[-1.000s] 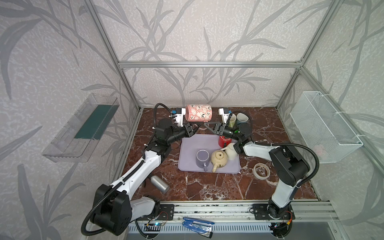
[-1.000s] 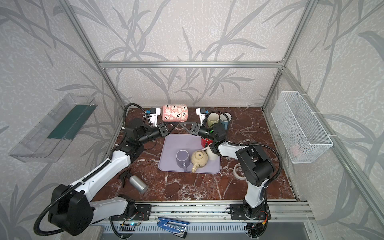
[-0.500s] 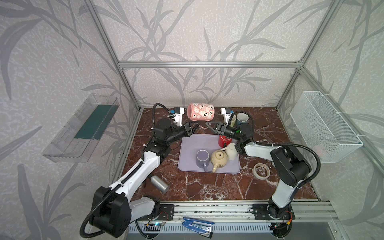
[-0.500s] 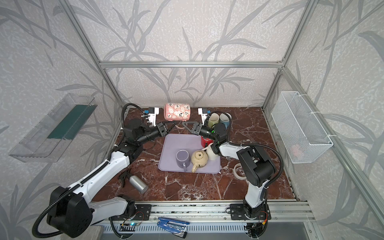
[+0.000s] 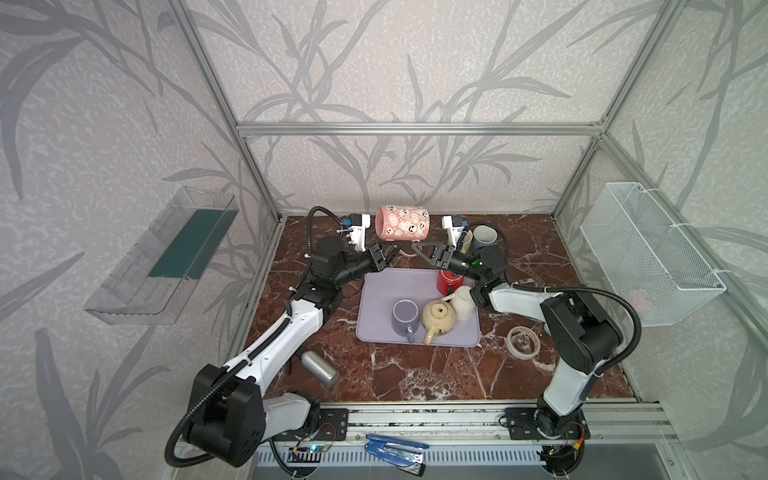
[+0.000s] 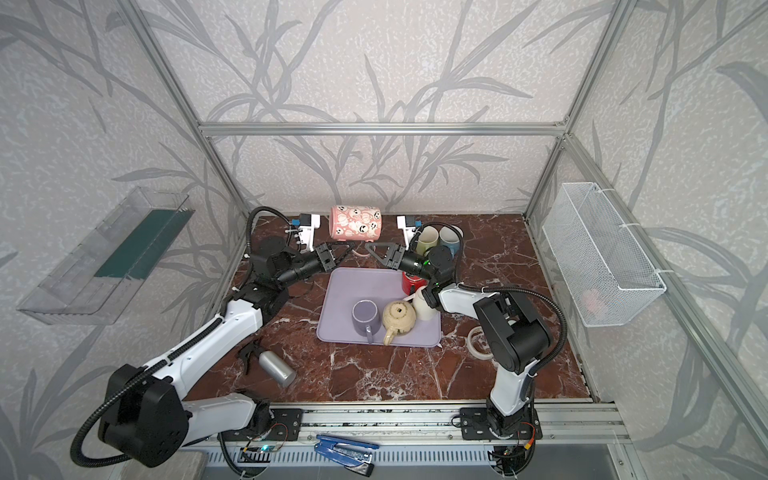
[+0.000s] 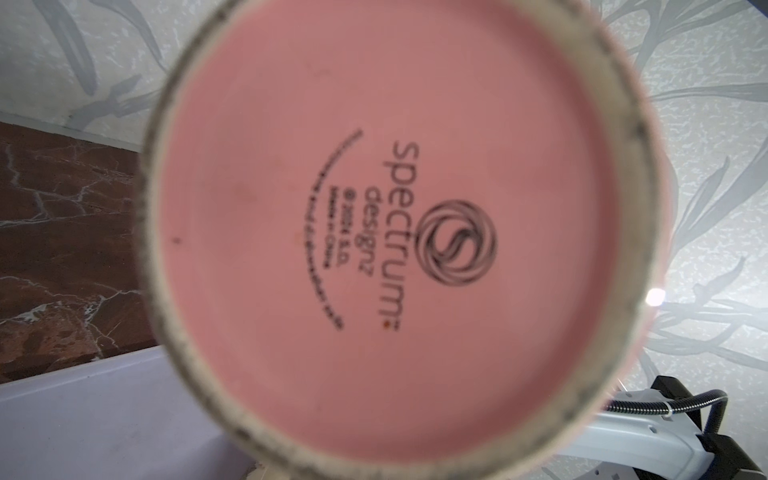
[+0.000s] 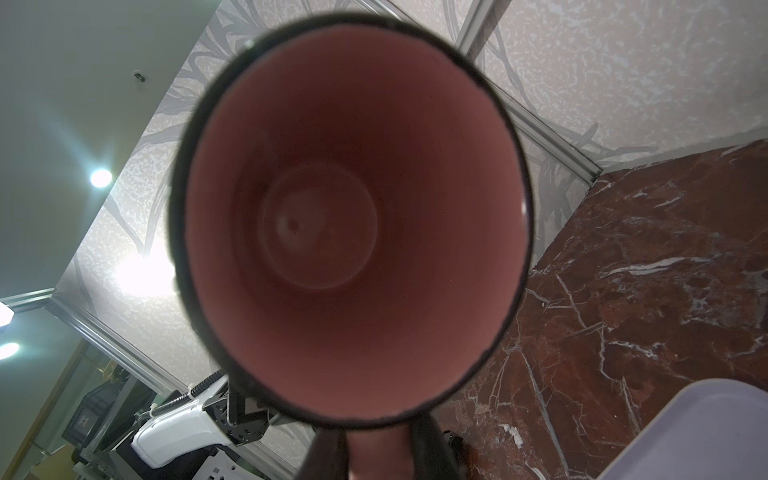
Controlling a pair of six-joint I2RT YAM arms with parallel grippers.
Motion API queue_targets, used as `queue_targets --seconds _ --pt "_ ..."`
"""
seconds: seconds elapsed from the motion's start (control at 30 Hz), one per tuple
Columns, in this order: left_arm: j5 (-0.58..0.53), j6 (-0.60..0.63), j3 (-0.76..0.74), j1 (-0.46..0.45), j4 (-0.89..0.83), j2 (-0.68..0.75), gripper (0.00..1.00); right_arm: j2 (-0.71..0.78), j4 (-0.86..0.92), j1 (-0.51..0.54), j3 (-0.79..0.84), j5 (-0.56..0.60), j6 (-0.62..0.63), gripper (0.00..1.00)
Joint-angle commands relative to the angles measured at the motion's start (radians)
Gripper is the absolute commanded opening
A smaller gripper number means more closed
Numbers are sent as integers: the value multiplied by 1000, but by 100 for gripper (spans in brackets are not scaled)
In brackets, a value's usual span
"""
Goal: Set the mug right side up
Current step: 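Carry the pink mug beyond the tray with the right gripper while the left releases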
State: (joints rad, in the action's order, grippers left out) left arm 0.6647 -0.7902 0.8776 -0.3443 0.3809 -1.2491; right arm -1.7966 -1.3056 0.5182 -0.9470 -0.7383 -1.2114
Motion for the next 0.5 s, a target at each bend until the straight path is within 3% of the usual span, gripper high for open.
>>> queue_targets --seconds 0.0,0.03,0.2,0.47 --pt "43 14 31 -6 69 -7 7 24 -101 12 -42 -2 9 0" --pt "47 8 31 -6 79 -11 1 22 -102 13 -44 -3 9 0" --pt "50 3 20 -6 104 -13 0 17 -101 14 -51 -2 8 0" --pt "50 11 10 -13 111 -18 0 2 -101 20 -91 -10 -4 22"
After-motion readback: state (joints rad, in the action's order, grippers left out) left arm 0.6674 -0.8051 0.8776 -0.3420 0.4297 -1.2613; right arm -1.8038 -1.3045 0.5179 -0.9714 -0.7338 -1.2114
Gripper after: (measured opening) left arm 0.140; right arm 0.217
